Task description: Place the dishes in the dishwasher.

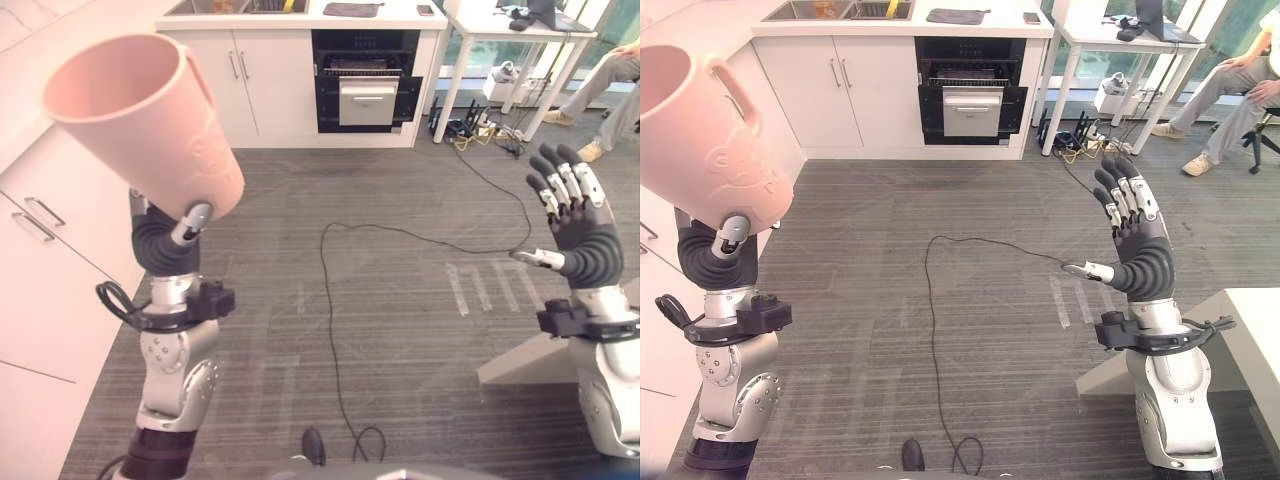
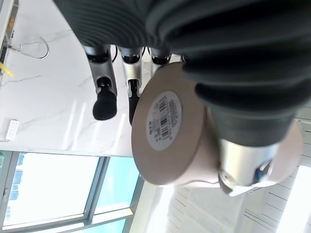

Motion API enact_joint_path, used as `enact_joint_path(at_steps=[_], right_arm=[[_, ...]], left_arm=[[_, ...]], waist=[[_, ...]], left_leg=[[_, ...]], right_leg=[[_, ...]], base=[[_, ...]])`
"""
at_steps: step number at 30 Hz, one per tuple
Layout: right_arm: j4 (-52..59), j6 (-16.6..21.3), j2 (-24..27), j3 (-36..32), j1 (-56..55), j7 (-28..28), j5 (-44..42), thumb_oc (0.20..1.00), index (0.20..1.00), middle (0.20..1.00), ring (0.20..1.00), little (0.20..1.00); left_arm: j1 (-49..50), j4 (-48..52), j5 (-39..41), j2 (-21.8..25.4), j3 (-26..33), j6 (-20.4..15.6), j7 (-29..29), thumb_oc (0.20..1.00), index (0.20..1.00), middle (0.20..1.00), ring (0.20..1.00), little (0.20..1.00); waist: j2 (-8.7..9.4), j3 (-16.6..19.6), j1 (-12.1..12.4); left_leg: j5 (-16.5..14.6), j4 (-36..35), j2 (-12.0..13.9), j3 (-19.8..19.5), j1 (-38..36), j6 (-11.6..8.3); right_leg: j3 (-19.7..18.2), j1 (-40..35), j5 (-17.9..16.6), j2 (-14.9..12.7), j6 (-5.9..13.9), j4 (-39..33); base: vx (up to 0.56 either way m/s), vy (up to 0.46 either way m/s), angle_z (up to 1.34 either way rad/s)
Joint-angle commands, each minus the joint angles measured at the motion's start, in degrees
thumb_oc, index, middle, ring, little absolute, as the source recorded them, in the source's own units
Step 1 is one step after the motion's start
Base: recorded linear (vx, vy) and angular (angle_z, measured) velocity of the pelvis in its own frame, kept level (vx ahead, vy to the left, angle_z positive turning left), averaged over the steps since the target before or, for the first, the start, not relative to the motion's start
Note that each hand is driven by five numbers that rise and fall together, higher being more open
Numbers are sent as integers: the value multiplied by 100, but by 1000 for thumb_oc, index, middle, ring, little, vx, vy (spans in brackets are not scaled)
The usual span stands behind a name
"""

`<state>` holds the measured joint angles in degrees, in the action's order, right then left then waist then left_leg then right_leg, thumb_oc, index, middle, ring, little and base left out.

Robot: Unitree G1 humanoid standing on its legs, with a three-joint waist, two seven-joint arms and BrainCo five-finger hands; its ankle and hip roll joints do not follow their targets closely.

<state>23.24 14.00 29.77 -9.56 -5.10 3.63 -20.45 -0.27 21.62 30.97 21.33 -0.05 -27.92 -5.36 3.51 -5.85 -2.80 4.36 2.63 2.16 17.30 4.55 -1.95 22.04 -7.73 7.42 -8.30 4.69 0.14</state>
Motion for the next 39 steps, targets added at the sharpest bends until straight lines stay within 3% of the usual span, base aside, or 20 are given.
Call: enact_joint_path(at_steps=[1, 3, 4, 5, 6, 7, 9, 11, 14, 16, 18, 19, 21, 23, 25, 28, 29, 31, 36, 39], right_arm=[[180, 263, 133, -103, 312, -84, -356, 1000, 1000, 1000, 1000, 1000], [163, 250, 87, 21, 430, -141, -201, 1000, 1000, 1000, 1000, 1000], [119, 157, 52, 218, 618, -244, -66, 1000, 1000, 1000, 1000, 1000], [119, 132, 34, 288, 660, -221, -87, 1000, 1000, 1000, 1000, 1000], [173, 191, 17, 307, 565, 12, -213, 1000, 1000, 1000, 1000, 1000], [218, 277, 14, 279, 413, 195, -277, 1000, 1000, 1000, 1000, 1000], [234, 363, 37, 223, 269, 290, -322, 1000, 1000, 1000, 1000, 1000], [156, 473, 211, 89, 199, 224, -210, 1000, 1000, 1000, 1000, 1000], [187, 535, 328, -157, -8, 228, -155, 1000, 1000, 1000, 1000, 1000], [327, 430, 161, -248, -160, 212, -218, 1000, 1000, 1000, 1000, 1000], [397, 371, 23, -226, -148, 101, -55, 1000, 1000, 1000, 1000, 1000], [420, 360, -19, -222, -159, 57, -29, 1000, 1000, 1000, 1000, 1000], [530, 260, -187, -156, -260, -74, 66, 1000, 1000, 1000, 1000, 1000], [452, 143, -263, 31, -179, -9, 222, 1000, 1000, 1000, 1000, 1000], [405, 100, -208, 130, -191, -103, 155, 1000, 1000, 1000, 1000, 1000], [369, 260, -140, 43, -368, -342, 367, 1000, 1000, 1000, 1000, 1000], [415, 313, -105, -52, -474, -362, 420, 1000, 1000, 1000, 1000, 1000], [510, 346, -150, -126, -611, -461, 403, 1000, 1000, 1000, 1000, 1000], [341, 365, -1, -174, -619, -703, 265, 1000, 1000, 1000, 1000, 1000], [176, 253, 164, -69, -338, -684, 287, 1000, 1000, 1000, 1000, 1000]], left_arm=[[-132, 249, -96, 120, 39, -96, -83, 200, 200, 200, 200, 200], [-182, 225, -88, 59, 7, -45, -121, 200, 200, 200, 200, 200], [-208, 120, -167, 18, -15, -49, -180, 200, 200, 200, 200, 200], [-174, 72, -208, 7, -16, -87, -219, 200, 200, 200, 200, 200], [-64, 24, -357, 10, -5, -191, -339, 200, 200, 200, 200, 200], [27, 16, -475, 41, 5, -268, -444, 200, 200, 200, 200, 200], [127, -28, -525, 44, -14, -393, -457, 200, 200, 200, 200, 200], [198, -155, -442, 41, 61, -511, -309, 200, 200, 200, 200, 200], [241, -209, -145, 145, 178, -348, -184, 200, 200, 200, 200, 200], [332, -205, 71, 163, 207, -222, 152, 200, 200, 200, 200, 200], [318, -137, -6, 170, 162, -85, 324, 200, 200, 200, 200, 200], [313, -133, -22, 189, 142, -59, 355, 200, 200, 200, 200, 200], [247, -93, -28, 225, 74, 124, 421, 200, 200, 200, 200, 200], [288, -13, -185, 176, 63, 146, 368, 200, 200, 200, 200, 200], [243, 34, -179, 238, 127, 262, 388, 200, 200, 200, 200, 200], [46, -33, -170, 315, -31, 403, 370, 200, 200, 200, 200, 200], [-36, 23, -265, 315, -138, 438, 344, 200, 200, 200, 200, 200], [-19, 156, -405, 321, -265, 358, 359, 200, 200, 200, 200, 200], [203, 190, 4, 366, -155, 342, 627, 200, 200, 200, 200, 200], [223, 208, 20, 335, -172, 425, 474, 200, 200, 200, 200, 200]], waist=[[43, -93, -120], [-3, -229, -130], [-128, -305, -174], [-179, -341, -153], [-328, -301, -125], [-413, -263, -90], [-474, -227, -47], [-499, -181, -95], [-453, -81, -80], [-330, -6, 35], [-311, 65, 168], [-283, 85, 204], [-337, 137, 280], [-437, 104, 263], [-464, -28, 188], [-297, -208, -72], [-205, -292, -205], [-167, -449, -305], [11, -126, -242], [-82, -45, -232]], left_leg=[[-582, 2880, 812, 630, 308, -509], [-410, 3489, 1120, 601, 705, -648], [-304, 2797, 1403, 873, 723, -572], [-281, 2279, 1392, 992, 563, -502], [52, 616, 1279, 934, 427, -451], [541, -302, 1326, 695, 332, -555], [945, -600, 1496, 413, 364, -648], [837, -607, 1642, 679, 338, -645], [501, -569, 1323, 783, 205, -553], [227, -678, 762, 527, 16, -157], [-11, -736, 403, 302, -99, 114], [-66, -745, 304, 261, -118, 174], [-350, -747, 51, 144, -280, 383], [-520, -763, -86, 107, -496, 488], [-557, -763, -79, 64, -717, 453], [-799, -763, -6, 51, -1019, 301], [-983, -734, 34, 94, -1160, 252], [-1245, -620, 165, 49, -1316, 241], [-1652, 198, 316, 313, -1354, 25], [-1277, 1336, 560, 391, -1206, -276]], right_leg=[[-160, 125, -100, 319, -434, -153], [-144, 92, -109, 345, -526, -150], [-178, 5, -30, 431, -489, -125], [-213, -70, 50, 437, -447, -74], [-314, -134, 137, 488, -319, -35], [-410, -196, 260, 526, -225, -5], [-549, -244, 427, 593, -194, 70], [-473, -265, 747, 532, -153, 446], [-439, -403, 1135, 299, 41, 979], [-501, -130, 661, -56, 435, 1997], [-545, 95, 89, -267, 588, 3008], [-556, 130, -67, -327, 629, 3274], [-534, 479, -759, -490, 646, 4752], [-554, 1404, -845, -688, 510, 5155], [-110, 1919, -672, -785, 387, 4319], [110, 1942, -1042, -934, 380, 2125], [20, 2081, -1378, -1130, 532, 1358], [-372, 2417, -1696, -1374, 705, 1144], [231, 1398, -1419, -786, 637, 175], [259, 1083, -1168, -320, 287, -1]], base=[[49, -326, -16], [135, -160, 8], [287, 23, 22], [527, 272, -5], [591, 412, -16], [600, 422, -34], [511, 280, -93], [601, 334, -56], [605, 317, -7], [736, 460, 10], [631, 395, 31], [670, 390, 62], [518, 299, 64], [412, 173, 37], [471, -108, -26], [397, -389, 35], [419, -511, 100], [434, -546, 142], [441, -574, 54], [311, -358, -44]])
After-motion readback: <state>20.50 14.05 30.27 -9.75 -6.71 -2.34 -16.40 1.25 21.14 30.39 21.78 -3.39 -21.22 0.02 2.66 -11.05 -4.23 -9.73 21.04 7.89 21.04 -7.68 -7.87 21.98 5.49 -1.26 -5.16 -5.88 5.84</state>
